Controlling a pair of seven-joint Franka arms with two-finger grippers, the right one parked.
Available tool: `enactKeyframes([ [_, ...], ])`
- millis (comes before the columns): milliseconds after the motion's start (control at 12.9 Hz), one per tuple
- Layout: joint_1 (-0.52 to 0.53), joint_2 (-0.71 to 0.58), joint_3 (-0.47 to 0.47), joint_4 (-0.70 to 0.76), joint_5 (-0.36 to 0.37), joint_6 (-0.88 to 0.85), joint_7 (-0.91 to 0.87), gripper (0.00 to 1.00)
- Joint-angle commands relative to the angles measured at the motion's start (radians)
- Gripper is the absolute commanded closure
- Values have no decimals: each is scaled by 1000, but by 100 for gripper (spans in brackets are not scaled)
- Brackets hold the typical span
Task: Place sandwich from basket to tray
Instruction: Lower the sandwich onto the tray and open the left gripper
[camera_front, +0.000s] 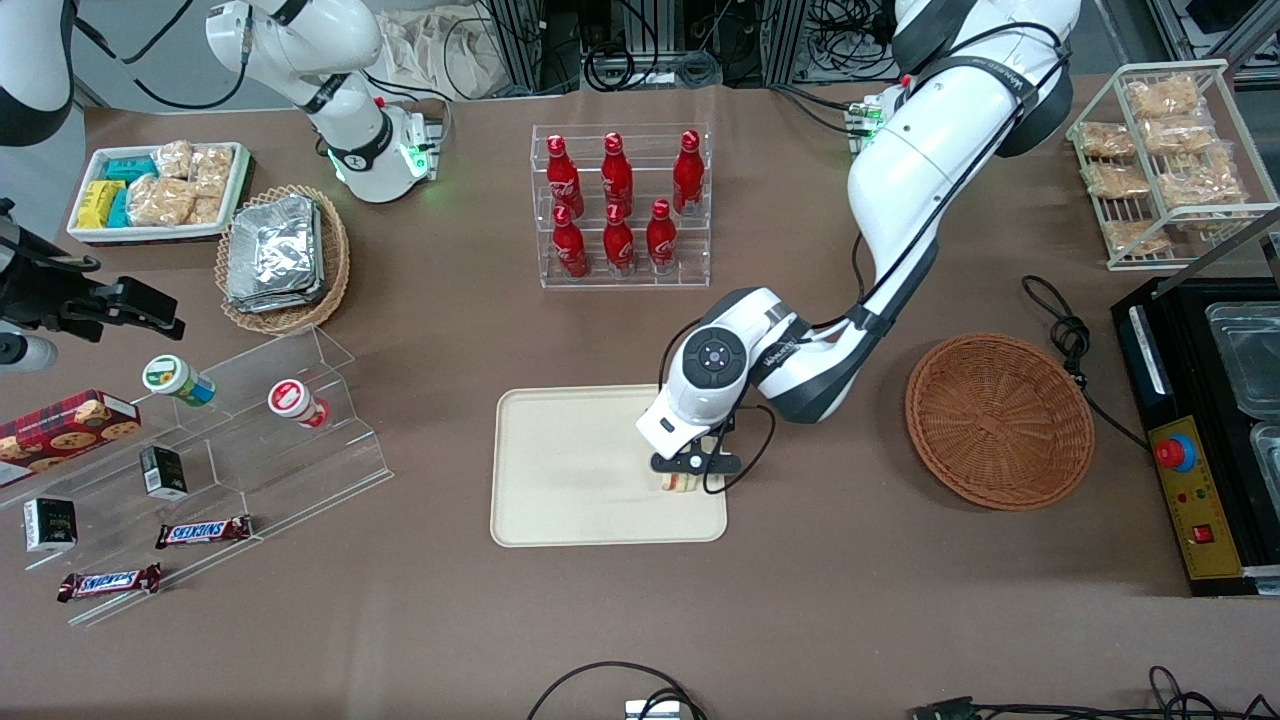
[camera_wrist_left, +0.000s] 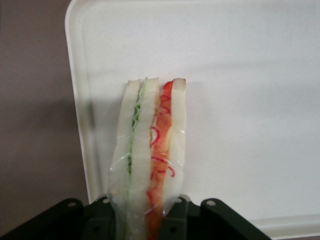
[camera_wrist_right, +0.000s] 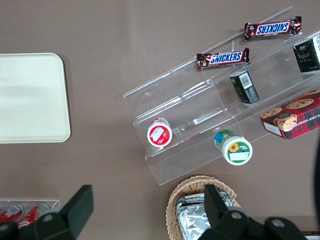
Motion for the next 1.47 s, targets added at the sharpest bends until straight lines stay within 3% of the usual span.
enactKeyframes([
  [0,-21,26,8,47,26,-4,-24,65],
  [233,-19,28,8,47,25,-4,-28,40],
  [465,-21,29,8,47,26,10,-73,7],
  [543,-19,28,8,47,26,11,-86,1],
  [853,-13,-26,8,55,30,-15,-182,1],
  [1085,-4,-113,10,64,54,-154,-230,1],
  [1395,82,-247,8,60,56,-251,-218,0],
])
